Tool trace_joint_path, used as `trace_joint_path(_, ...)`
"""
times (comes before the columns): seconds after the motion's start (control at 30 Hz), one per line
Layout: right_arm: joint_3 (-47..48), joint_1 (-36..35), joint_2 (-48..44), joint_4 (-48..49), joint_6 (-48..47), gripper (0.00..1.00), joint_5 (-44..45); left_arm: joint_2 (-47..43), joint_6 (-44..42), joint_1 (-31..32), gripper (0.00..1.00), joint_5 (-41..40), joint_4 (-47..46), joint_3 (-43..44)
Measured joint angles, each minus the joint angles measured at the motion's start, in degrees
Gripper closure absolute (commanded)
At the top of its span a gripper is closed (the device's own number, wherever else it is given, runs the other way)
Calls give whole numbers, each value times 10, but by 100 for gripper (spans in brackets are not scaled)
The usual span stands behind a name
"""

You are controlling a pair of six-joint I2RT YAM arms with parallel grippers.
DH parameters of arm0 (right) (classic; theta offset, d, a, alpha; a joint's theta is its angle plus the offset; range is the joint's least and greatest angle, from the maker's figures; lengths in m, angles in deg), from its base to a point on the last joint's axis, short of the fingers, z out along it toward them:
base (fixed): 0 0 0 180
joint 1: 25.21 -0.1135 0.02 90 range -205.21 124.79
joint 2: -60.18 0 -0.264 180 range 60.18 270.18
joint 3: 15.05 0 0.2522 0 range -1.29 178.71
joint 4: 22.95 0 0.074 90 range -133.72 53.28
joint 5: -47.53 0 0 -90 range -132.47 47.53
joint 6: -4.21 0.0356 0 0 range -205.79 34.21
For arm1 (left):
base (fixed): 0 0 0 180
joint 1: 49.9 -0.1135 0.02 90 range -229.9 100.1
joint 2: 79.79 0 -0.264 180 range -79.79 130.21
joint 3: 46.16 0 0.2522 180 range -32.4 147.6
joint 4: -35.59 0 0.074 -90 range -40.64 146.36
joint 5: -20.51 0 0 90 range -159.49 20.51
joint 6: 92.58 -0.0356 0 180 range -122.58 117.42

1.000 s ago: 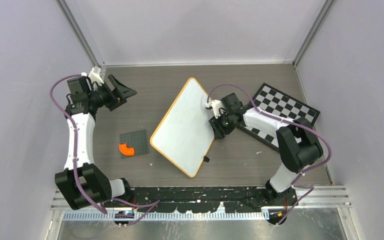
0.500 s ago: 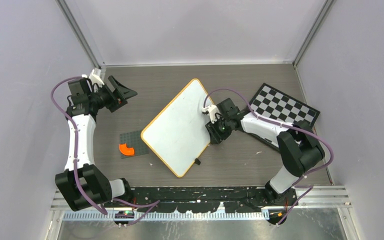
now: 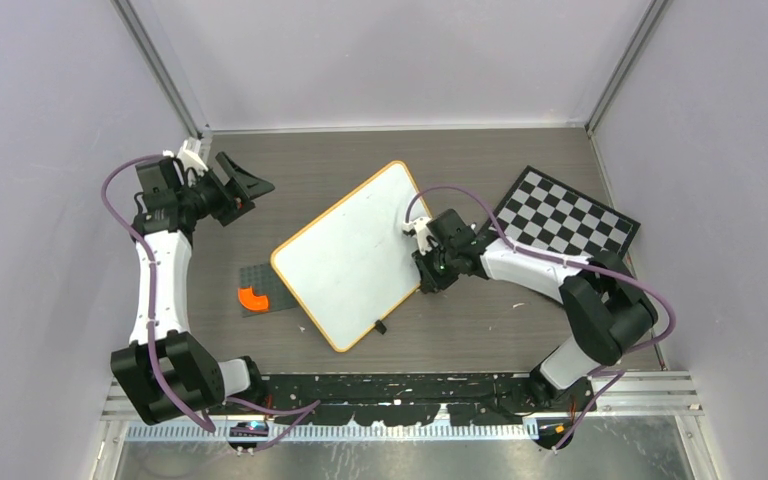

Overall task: Write a sentence on the whiteboard
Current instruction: Adjust the whiteboard at the center of the board.

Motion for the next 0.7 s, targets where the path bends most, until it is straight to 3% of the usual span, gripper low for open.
trace_joint_path(0.3, -27, -8, -64, -4, 34, 100, 64, -4, 0, 0, 17, -13, -2, -9)
trace_joint_path(0.7, -31, -15, -69, -48, 155, 100, 92, -14, 0, 0, 16, -28, -10, -22)
